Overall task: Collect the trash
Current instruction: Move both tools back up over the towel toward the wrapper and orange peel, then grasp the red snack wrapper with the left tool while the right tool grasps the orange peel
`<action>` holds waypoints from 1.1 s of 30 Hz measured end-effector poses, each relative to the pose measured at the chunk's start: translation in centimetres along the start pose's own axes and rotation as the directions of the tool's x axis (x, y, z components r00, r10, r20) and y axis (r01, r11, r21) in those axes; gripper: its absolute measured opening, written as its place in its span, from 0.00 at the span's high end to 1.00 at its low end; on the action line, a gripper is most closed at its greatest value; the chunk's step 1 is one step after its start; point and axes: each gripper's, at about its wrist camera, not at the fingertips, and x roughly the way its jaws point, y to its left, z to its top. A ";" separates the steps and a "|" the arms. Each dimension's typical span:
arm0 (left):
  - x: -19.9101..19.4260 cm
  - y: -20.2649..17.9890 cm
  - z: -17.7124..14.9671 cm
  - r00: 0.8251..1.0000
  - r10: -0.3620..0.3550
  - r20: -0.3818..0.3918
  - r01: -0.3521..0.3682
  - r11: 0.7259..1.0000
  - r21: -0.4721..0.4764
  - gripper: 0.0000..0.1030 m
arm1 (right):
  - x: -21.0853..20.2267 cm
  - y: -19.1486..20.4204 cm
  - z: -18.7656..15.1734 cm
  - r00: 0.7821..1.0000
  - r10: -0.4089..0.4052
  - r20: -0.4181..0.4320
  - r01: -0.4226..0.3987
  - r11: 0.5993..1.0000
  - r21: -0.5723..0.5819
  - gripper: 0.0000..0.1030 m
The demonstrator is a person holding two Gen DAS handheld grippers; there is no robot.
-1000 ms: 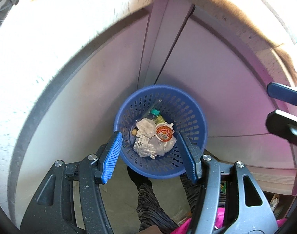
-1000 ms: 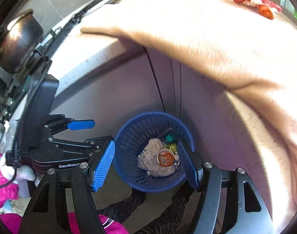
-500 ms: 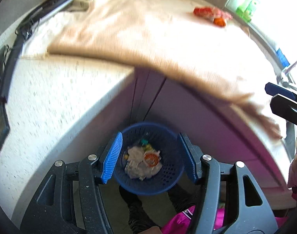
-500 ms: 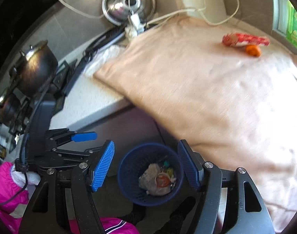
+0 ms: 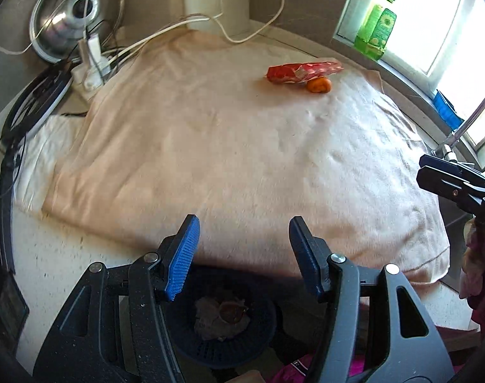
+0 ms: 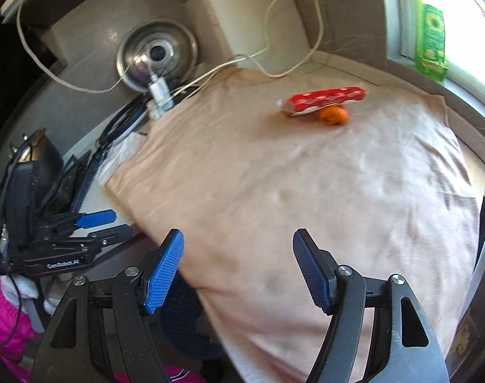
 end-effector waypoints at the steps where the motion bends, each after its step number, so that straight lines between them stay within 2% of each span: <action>1: 0.4 -0.8 1.0 1.000 0.001 0.004 -0.001 1.000 0.022 0.42 | -0.1 -0.8 0.4 1.000 -0.007 0.007 0.007 1.000 0.008 0.32; 9: 3.3 -5.7 7.2 0.999 0.007 0.036 -0.012 0.988 0.156 0.42 | 0.0 -6.2 2.8 0.998 -0.049 0.027 0.047 0.997 0.066 0.32; 14: 5.2 -8.7 11.1 0.999 0.018 0.044 -0.029 0.965 0.262 0.42 | 0.7 -8.5 3.9 0.998 -0.065 0.027 0.062 0.994 0.087 0.32; 19: 7.6 -10.4 14.1 0.999 0.027 0.034 -0.036 0.947 0.320 0.42 | 1.5 -10.3 4.8 0.997 -0.069 0.024 0.066 0.992 0.110 0.32; 29: 12.8 -11.9 17.1 0.995 0.095 -0.019 -0.079 0.910 0.406 0.42 | 3.4 -13.0 6.3 0.998 -0.056 -0.009 0.057 0.989 0.134 0.32; 33: 14.5 -12.5 17.9 0.990 0.137 -0.033 -0.107 0.884 0.456 0.42 | 4.3 -14.1 6.8 0.998 -0.054 -0.020 0.056 0.988 0.143 0.32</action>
